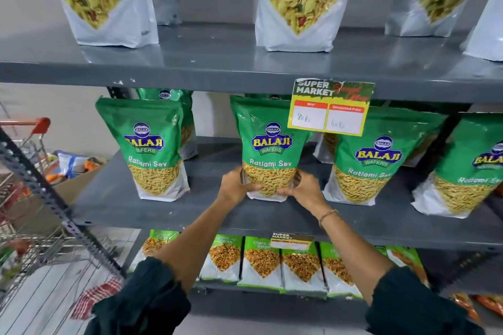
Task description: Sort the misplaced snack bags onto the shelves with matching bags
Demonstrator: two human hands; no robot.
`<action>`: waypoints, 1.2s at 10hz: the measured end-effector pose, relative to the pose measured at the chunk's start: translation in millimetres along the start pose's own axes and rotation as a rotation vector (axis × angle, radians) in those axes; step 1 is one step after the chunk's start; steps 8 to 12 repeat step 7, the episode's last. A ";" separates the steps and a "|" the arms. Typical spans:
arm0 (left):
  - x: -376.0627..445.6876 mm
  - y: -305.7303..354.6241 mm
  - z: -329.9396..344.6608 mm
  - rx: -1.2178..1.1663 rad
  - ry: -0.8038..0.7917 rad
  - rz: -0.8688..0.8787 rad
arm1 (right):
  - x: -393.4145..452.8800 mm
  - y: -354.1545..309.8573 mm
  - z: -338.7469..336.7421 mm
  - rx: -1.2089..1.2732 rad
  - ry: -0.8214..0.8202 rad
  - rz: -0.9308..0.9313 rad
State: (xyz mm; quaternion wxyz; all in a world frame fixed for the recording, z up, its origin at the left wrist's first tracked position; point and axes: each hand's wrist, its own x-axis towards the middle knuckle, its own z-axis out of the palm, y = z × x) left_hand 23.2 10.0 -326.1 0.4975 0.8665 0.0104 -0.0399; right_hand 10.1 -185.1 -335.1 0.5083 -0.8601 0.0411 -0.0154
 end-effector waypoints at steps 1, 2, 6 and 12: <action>2.7 -5.7 7.2 -0.038 -0.004 -0.020 | 4.5 4.5 -1.3 -0.002 -0.020 -0.006; 4.1 -9.8 12.9 -0.063 0.003 -0.012 | 5.8 6.4 -1.2 -0.011 -0.038 -0.006; -7.7 -6.6 15.5 -0.004 -0.072 -0.001 | 3.4 11.4 -6.6 -0.112 -0.116 -0.018; -10.0 -3.5 13.8 0.027 -0.086 0.037 | -10.6 13.8 -8.5 -0.156 0.052 -0.046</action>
